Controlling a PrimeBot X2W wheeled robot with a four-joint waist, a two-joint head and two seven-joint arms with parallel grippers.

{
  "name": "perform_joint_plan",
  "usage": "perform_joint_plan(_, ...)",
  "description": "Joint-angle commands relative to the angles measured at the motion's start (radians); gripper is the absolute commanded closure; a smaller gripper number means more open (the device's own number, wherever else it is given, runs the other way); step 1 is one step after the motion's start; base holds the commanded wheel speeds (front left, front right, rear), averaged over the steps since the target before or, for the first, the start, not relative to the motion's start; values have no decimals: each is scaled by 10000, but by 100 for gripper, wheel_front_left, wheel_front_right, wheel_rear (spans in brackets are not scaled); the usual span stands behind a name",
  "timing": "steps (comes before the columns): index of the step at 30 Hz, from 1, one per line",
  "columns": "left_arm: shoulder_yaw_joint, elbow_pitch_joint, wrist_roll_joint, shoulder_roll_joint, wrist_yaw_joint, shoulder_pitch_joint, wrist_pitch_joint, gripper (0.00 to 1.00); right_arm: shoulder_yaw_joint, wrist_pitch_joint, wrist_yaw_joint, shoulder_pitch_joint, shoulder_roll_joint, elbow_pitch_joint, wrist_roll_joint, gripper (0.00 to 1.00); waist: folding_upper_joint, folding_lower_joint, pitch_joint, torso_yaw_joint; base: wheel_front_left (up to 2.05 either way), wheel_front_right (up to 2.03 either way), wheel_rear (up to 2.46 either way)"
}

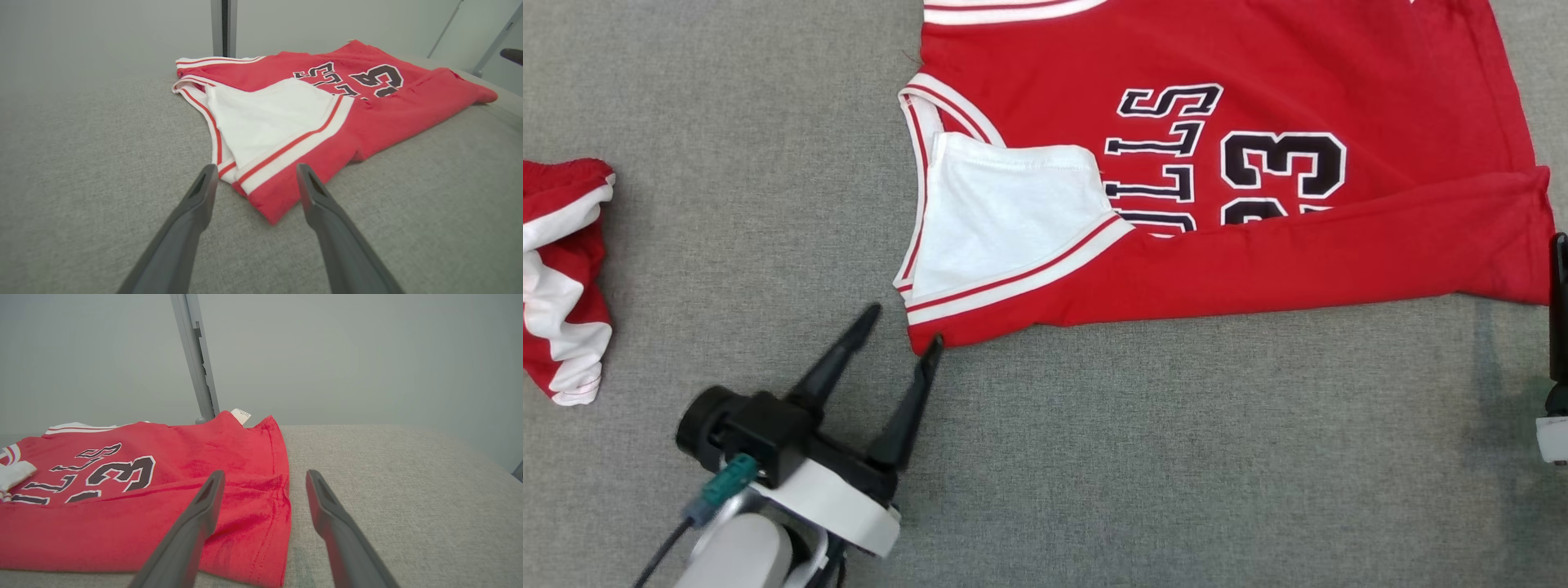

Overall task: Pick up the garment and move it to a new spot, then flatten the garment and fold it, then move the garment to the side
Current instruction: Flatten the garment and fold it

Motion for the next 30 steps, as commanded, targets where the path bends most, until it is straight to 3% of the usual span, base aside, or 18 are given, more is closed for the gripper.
perform_joint_plan(1, -235, 161, -85, 44, -96, 77, 178, 0, -3, -53, -8, 104, 38, -17, -1, 0, 0, 0, -173, 3, 0, 0, 0)
perform_joint_plan(9, -823, 1416, 345, 188, -122, -384, 720, 0, 196, -109, -8, 110, 61, -212, -37, 0, 0, 0, -415, -97, 0, 0, 0)
perform_joint_plan(10, -858, 1490, 413, 217, -123, -434, 688, 5, 210, -109, -8, 143, 41, -229, -42, 0, 0, 0, -429, -117, 0, 0, 0)
perform_joint_plan(11, -884, 1527, 466, 226, -121, -478, 630, 44, 210, -109, -8, 192, 24, -224, -32, 0, 0, 0, -442, -136, 0, 0, 0)
perform_joint_plan(13, -896, 1556, 505, 233, -106, -534, 552, 68, 155, -115, -8, 294, 6, -170, -22, 0, 0, 0, -467, -166, 0, 0, 0)
perform_joint_plan(15, -930, 1540, 526, 266, -120, -545, 507, 78, 101, -116, -8, 386, 19, -140, 1, 0, 0, 0, -483, -182, 0, 0, 0)
perform_joint_plan(16, -966, 1507, 545, 290, -132, -542, 470, 100, 76, -113, -8, 415, 49, -122, 26, 0, 0, 0, -489, -188, 0, 0, 0)
perform_joint_plan(30, -1000, 1171, 751, 647, -53, -508, 179, 100, 1030, 886, -6, -25, -39, 1228, 758, 0, 0, 0, -527, -120, 0, 0, 0)
